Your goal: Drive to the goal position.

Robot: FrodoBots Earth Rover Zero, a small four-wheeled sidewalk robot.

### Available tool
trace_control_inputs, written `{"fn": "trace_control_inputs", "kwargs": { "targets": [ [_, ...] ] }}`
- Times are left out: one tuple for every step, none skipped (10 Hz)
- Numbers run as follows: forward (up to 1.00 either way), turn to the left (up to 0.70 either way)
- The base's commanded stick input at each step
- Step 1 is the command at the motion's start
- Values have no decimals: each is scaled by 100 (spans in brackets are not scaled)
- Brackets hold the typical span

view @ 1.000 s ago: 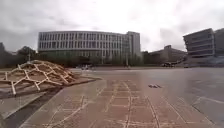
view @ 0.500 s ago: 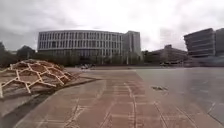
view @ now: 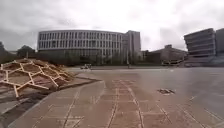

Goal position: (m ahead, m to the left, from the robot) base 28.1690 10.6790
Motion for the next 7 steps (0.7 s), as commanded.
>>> {"fn": "trace_control_inputs", "kwargs": {
  "targets": [
    [70,0],
    [70,0],
    [70,0],
    [70,0],
    [70,0],
    [70,0],
    [70,0]
  ]
}}
